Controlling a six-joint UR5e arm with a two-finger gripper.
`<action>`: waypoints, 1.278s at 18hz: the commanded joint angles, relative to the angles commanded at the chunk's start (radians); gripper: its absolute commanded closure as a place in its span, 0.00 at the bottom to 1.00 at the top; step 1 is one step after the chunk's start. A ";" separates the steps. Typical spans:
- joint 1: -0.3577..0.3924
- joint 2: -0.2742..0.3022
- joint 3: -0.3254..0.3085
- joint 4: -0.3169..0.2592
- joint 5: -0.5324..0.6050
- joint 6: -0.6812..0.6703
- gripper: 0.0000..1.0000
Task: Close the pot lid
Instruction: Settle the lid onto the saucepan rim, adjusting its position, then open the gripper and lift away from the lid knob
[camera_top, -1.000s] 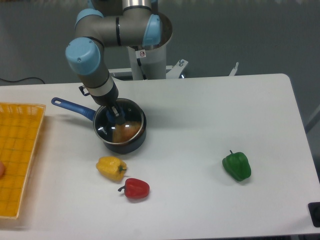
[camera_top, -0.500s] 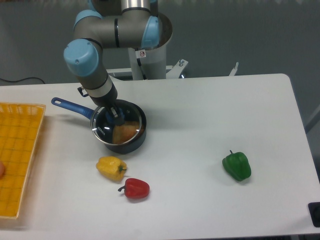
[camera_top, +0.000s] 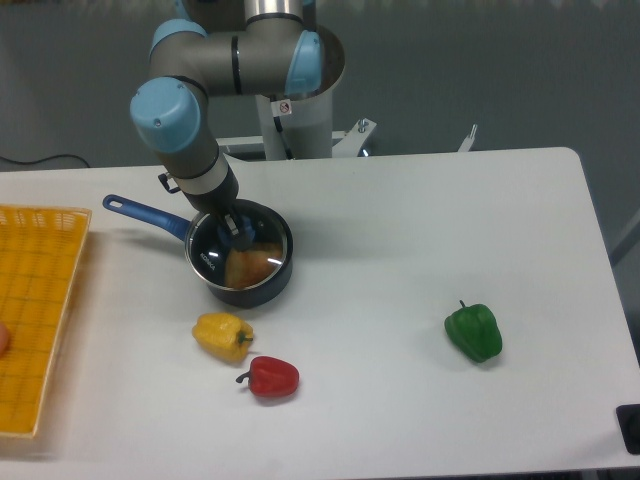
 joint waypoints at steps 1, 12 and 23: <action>-0.002 0.000 0.000 0.000 -0.002 -0.002 0.30; 0.005 -0.003 0.011 -0.002 0.005 -0.008 0.01; 0.038 -0.002 0.125 -0.058 -0.009 -0.014 0.00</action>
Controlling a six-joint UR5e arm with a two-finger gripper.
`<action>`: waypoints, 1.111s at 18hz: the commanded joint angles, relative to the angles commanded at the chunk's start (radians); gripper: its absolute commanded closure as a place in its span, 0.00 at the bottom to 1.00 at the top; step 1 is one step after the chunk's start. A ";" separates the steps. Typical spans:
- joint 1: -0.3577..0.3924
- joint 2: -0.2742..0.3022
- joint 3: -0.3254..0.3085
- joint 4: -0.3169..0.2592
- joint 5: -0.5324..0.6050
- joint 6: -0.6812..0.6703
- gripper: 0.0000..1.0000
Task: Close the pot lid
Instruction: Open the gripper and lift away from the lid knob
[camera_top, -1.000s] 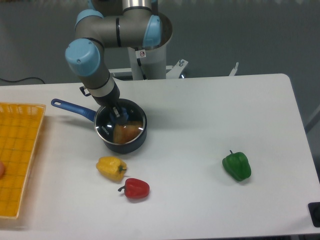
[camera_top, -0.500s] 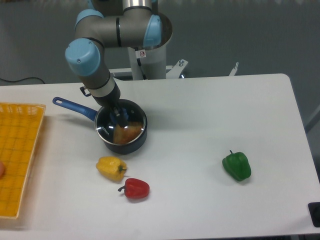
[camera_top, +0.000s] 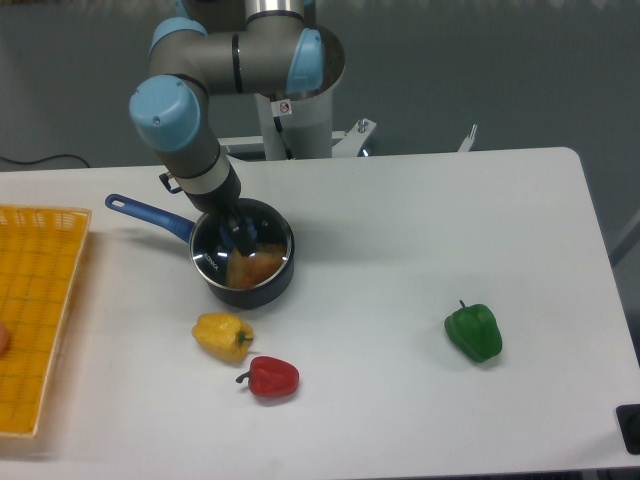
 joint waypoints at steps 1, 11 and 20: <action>0.029 0.000 0.028 -0.035 -0.011 -0.002 0.00; 0.292 0.005 0.112 -0.117 -0.117 0.196 0.00; 0.552 0.005 0.125 -0.146 -0.175 0.556 0.00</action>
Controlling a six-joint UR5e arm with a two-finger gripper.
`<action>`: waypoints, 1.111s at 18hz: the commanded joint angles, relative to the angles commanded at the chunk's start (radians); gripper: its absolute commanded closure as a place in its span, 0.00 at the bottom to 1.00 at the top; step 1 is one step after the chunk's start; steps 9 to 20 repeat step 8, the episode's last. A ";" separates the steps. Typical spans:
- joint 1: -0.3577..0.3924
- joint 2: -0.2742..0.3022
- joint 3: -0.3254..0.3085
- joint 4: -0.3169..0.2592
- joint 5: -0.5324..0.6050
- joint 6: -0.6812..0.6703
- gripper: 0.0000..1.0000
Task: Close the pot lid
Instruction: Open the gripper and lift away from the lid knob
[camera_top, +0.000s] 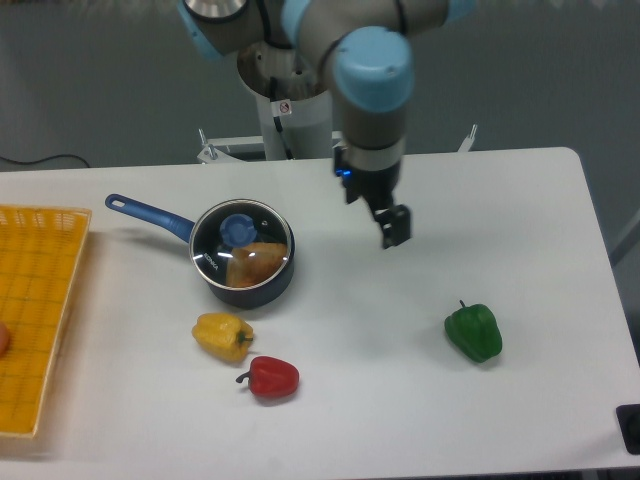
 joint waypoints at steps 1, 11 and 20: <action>0.026 0.002 -0.003 -0.002 0.000 0.037 0.00; 0.138 0.014 -0.014 -0.011 -0.001 0.223 0.00; 0.138 0.014 -0.014 -0.011 -0.001 0.223 0.00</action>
